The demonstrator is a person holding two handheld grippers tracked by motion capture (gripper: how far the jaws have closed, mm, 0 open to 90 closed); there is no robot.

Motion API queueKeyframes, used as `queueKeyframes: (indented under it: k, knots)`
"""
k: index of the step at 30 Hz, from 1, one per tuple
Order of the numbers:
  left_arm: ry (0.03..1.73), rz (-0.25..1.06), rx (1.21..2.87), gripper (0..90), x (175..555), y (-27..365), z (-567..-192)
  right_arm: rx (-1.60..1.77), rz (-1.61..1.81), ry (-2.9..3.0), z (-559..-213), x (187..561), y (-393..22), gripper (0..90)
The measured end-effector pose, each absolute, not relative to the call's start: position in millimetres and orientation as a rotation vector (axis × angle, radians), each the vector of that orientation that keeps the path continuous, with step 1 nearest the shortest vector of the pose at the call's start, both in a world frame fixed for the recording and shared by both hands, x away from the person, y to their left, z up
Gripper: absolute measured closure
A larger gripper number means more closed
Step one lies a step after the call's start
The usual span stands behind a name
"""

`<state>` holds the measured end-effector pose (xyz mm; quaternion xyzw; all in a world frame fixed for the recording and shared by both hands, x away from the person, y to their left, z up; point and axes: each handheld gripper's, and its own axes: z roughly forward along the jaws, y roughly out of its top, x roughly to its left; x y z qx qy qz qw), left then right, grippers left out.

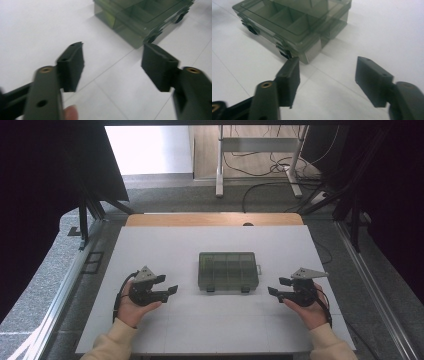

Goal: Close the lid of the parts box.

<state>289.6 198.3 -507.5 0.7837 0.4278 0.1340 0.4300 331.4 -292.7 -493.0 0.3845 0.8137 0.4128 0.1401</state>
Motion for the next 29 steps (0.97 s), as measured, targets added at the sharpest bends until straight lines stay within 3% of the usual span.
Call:
queueKeyframes:
  k: [11, 29]
  knots:
    - [1.152, 0.280, 1.986, 27.9, 281, 217, -519, 1.172, 1.101, 2.381, -503, 324, -302, 30.5]
    - [1.151, 0.285, 1.984, 27.8, 280, 217, -519, 1.173, 1.092, 2.369, -505, 323, -303, 30.1]
